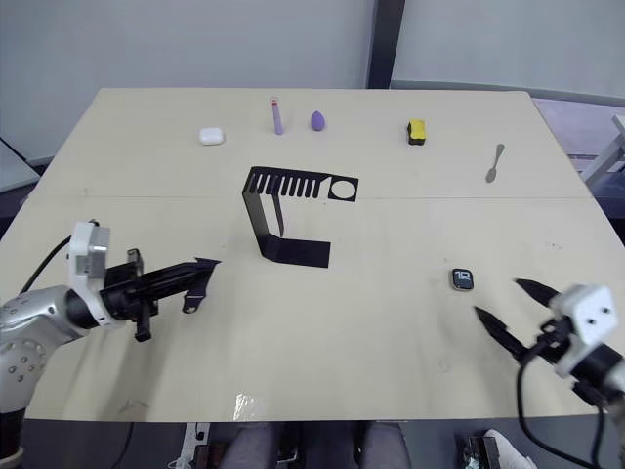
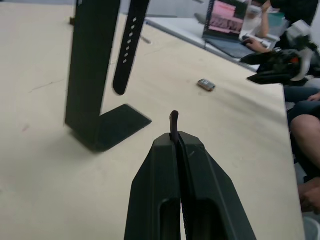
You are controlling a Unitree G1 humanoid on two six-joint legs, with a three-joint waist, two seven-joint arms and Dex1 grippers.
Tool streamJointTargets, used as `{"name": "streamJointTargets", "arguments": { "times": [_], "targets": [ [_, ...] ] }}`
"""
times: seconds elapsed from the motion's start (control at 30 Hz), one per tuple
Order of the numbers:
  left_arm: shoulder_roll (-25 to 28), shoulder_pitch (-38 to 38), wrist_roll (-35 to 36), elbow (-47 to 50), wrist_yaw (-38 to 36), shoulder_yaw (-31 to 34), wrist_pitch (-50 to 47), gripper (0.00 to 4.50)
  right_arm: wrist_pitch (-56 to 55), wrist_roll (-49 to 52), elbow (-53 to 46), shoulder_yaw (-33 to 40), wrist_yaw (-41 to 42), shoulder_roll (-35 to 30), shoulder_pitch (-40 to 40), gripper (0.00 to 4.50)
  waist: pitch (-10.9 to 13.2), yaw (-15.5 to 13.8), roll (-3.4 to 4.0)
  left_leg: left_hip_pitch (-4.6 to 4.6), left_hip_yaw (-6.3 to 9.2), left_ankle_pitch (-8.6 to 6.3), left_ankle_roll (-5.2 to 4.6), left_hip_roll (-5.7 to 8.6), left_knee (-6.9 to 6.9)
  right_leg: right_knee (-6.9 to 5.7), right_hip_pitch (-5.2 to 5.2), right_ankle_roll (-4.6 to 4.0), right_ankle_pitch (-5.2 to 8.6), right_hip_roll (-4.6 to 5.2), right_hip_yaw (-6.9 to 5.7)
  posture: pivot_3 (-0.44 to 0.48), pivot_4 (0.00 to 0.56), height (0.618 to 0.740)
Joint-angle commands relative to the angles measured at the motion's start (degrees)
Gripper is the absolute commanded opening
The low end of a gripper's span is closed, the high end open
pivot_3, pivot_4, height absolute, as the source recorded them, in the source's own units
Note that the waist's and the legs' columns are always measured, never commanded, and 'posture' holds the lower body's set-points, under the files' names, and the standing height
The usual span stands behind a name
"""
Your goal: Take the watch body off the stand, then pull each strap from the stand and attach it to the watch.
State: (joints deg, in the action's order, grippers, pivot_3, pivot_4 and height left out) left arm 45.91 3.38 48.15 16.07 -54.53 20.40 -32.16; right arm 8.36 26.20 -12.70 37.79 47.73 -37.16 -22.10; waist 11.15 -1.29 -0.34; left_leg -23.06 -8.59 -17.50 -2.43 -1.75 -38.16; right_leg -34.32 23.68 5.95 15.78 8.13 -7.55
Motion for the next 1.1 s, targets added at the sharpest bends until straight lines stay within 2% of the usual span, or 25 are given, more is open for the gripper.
{"name": "streamJointTargets", "arguments": {
  "times": [0.03,0.17,0.37,0.5,0.6,0.8,1.1],
  "targets": [
    [0.41,-0.80,-1.04,-0.87,-0.80,3.31,2.03,0.00,-5.91,-1.85,5.03,3.54,-1.23,2.63,-2.94,4.40,0.00,0.04,0.00,0.00,0.00,0.00,0.00,0.00,0.00,-0.01,0.00,0.00,0.00,0.03,0.01,0.000,0.150,0.740],
    [0.27,-0.87,-1.32,-0.76,-1.07,3.74,2.37,0.00,-7.36,-2.30,7.12,4.98,-5.91,5.96,-3.38,4.40,0.01,0.31,0.05,0.02,0.03,0.01,0.05,-0.04,0.03,-0.07,0.02,-0.02,0.00,0.35,0.28,0.000,0.150,0.740],
    [-1.92,2.37,1.53,5.87,-0.11,-1.20,0.34,0.00,2.87,-1.78,-6.22,-1.89,-18.67,10.58,4.29,4.40,-0.01,1.88,0.08,0.18,0.02,0.11,0.24,-0.12,0.11,-0.25,0.03,-0.18,-0.01,0.36,0.66,0.000,0.150,0.740],
    [-3.68,5.98,-0.42,9.51,2.21,-5.64,0.39,0.00,15.69,-1.20,-14.40,-7.54,-26.27,10.37,9.44,4.40,-0.01,1.44,0.11,0.31,0.03,0.06,0.43,-0.14,0.23,-0.52,0.07,-0.35,0.12,0.30,0.66,0.000,0.150,0.740],
    [-4.92,8.94,-0.45,9.45,3.77,-6.64,0.50,0.00,23.98,0.47,-17.01,-9.86,-30.40,10.43,13.76,4.40,-0.01,1.31,0.10,0.30,0.03,0.28,0.11,-0.12,0.20,-0.60,0.07,-0.40,0.16,0.16,0.60,0.000,0.150,0.740],
    [-4.98,12.00,-1.38,11.29,3.27,-11.16,-0.42,0.00,36.68,-0.55,-15.64,-15.19,-35.55,9.79,21.37,4.40,-0.02,1.39,0.09,0.31,0.00,0.32,0.05,-0.04,0.11,-0.64,0.03,-0.33,0.12,0.02,0.68,0.000,0.150,0.740],
    [-4.55,10.82,-1.81,13.91,4.11,-13.12,-1.79,0.00,38.07,-3.75,-8.94,-18.92,-35.43,10.03,24.66,4.40,-0.02,1.53,0.08,0.20,-0.01,0.36,-0.06,-0.06,0.06,-0.58,0.05,-0.25,0.08,-0.20,0.62,0.000,0.150,0.740]
  ]
}}
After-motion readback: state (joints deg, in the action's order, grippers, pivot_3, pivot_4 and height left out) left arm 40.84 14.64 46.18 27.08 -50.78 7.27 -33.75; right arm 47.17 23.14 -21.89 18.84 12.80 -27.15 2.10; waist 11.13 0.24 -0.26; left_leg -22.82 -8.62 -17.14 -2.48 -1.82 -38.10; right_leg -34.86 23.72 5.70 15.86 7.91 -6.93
